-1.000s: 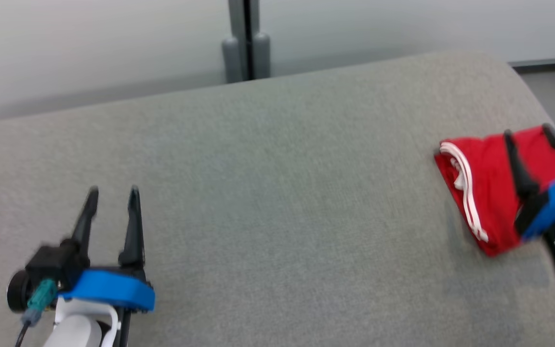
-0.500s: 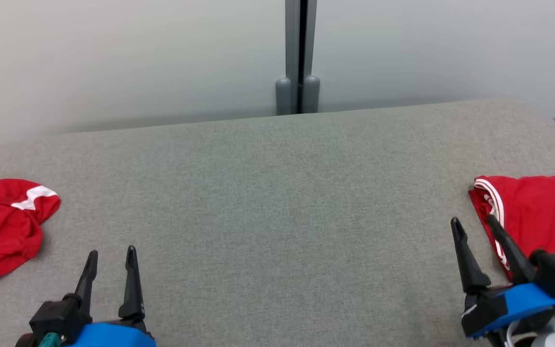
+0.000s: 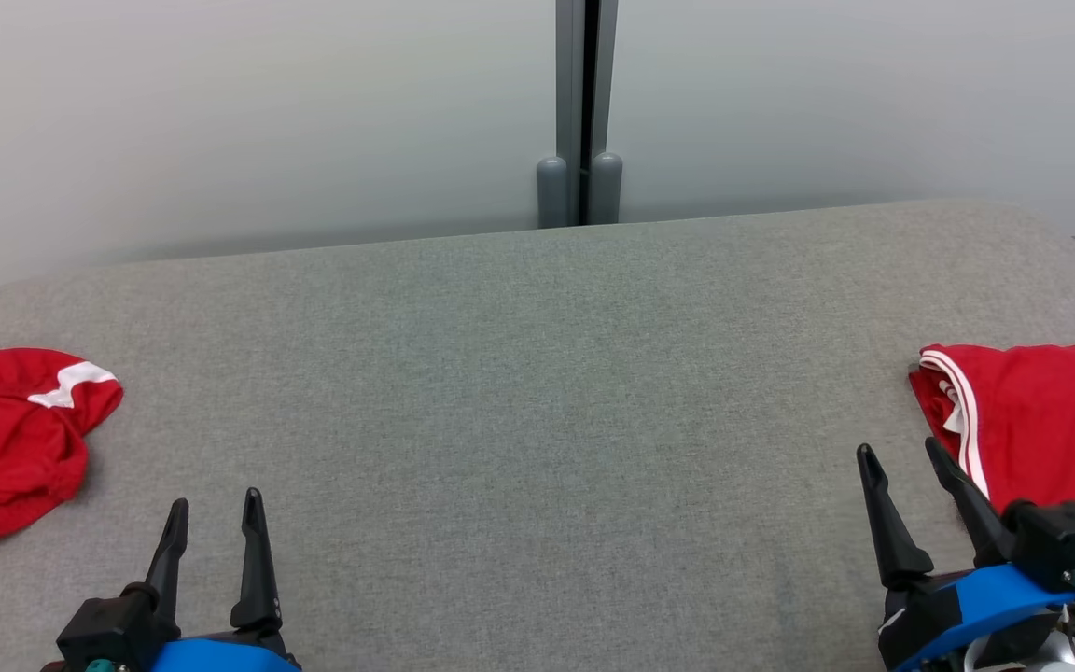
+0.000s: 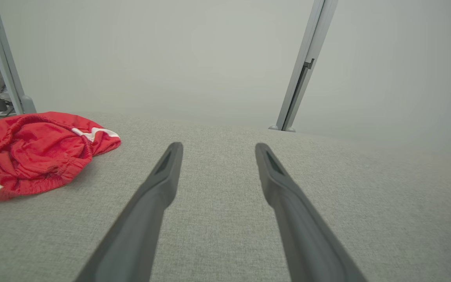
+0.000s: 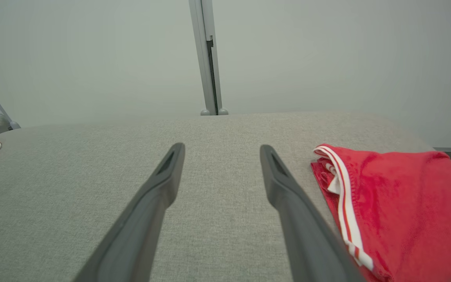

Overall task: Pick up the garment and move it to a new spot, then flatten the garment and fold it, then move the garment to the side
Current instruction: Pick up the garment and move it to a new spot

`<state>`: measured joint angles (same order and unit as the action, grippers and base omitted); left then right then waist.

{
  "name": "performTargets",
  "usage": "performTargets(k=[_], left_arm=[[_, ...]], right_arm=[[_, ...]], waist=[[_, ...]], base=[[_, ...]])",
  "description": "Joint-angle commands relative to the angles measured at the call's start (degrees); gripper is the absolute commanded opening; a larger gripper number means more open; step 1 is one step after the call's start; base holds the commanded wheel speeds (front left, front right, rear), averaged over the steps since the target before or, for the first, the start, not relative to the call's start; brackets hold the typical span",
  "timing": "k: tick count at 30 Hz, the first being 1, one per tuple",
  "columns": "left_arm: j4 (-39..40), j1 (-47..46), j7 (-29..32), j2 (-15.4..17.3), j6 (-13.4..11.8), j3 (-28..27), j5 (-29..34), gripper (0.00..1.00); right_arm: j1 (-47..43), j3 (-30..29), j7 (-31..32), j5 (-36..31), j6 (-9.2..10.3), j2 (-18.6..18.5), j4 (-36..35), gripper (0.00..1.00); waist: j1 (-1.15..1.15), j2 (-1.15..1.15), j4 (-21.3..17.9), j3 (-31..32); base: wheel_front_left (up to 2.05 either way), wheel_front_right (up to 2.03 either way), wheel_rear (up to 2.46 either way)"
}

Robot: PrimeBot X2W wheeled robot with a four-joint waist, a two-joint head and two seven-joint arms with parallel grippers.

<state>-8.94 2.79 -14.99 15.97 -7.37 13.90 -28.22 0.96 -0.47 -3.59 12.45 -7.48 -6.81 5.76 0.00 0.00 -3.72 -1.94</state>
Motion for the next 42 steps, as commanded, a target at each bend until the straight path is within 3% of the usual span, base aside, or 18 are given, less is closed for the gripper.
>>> performTargets(k=[1,10,29,34,42], left_arm=[[0.01,-0.61,-0.25,-0.1,0.27,0.18,0.26,1.0],[0.16,-1.13,0.13,0.44,-0.1,0.31,0.39,1.0],[2.42,1.42,1.47,2.13,-1.68,-0.08,0.15,1.0],[2.99,1.64,1.62,2.05,-1.97,0.15,0.07,1.0],[3.2,2.09,1.49,2.2,-2.25,0.08,-0.37,1.0]], right_arm=[[0.1,0.02,0.25,-0.38,-0.03,0.37,0.19,1.0],[-1.01,0.48,-0.01,0.0,-0.03,0.88,0.92,1.0],[-0.18,5.07,0.02,0.82,-0.03,0.33,2.16,1.0],[0.28,6.0,0.21,1.36,-0.03,-0.02,2.68,1.0],[0.68,6.46,0.21,1.12,-0.03,0.05,3.08,1.0]], waist=[[0.0,0.0,0.29,-0.05],[0.0,0.0,4.59,-0.4],[0.0,0.0,25.04,0.0],[0.0,0.0,27.95,-0.1],[0.0,0.0,28.85,-0.19]], base=[[0.0,0.0,0.0],[0.0,0.0,0.0],[0.0,0.0,0.0],[0.0,0.0,0.0],[0.0,0.0,0.0]])
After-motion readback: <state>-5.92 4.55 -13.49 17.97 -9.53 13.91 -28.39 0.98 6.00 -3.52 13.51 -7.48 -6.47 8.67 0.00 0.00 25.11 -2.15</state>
